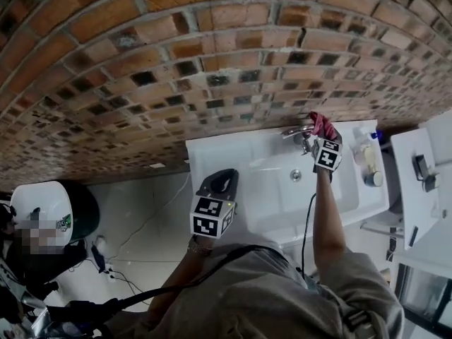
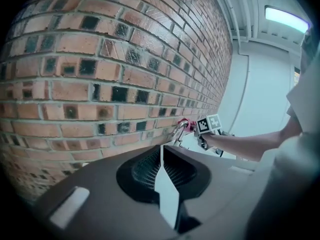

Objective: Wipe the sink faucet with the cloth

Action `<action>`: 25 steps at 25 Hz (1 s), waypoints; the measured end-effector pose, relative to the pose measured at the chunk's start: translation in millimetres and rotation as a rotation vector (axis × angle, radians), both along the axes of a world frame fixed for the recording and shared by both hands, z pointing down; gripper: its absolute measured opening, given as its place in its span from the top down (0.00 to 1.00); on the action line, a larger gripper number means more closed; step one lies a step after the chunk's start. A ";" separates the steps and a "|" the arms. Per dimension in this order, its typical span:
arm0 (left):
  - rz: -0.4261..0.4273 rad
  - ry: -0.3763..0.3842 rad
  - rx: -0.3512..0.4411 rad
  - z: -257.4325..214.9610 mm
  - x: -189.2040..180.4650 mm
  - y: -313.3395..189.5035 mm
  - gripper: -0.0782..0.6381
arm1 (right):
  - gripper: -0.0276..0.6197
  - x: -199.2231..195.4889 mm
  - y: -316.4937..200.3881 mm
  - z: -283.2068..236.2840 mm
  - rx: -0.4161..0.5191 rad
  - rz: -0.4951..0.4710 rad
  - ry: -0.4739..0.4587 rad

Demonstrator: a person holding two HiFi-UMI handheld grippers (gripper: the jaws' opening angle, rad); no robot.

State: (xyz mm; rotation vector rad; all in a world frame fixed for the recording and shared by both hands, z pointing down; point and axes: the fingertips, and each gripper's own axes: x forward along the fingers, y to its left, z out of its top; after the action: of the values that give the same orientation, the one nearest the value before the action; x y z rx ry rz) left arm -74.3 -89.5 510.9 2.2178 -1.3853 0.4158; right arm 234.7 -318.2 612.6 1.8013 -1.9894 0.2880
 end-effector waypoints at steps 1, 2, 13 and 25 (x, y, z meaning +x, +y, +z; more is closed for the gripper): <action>0.017 0.001 0.000 -0.3 6.8 -2.1 0.85 | 0.91 0.3 -3.2 18.6 -0.067 -0.017 -0.013; 0.036 0.002 0.000 -1.4 14.6 -3.7 0.85 | 0.91 -0.1 -4.8 37.7 -0.131 -0.041 -0.022; 0.123 -0.013 -0.021 7.3 43.2 -7.5 0.85 | 0.92 -6.6 9.9 101.4 -0.294 -0.494 0.200; -0.020 0.011 -0.034 13.5 -6.8 -7.8 0.85 | 0.91 32.7 74.1 147.4 -0.386 -0.061 -0.020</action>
State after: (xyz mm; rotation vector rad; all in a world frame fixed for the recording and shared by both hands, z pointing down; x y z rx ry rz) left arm -81.0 -97.2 524.4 2.1740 -1.3835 0.4160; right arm 267.4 -244.1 759.9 1.4960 -1.8442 0.6257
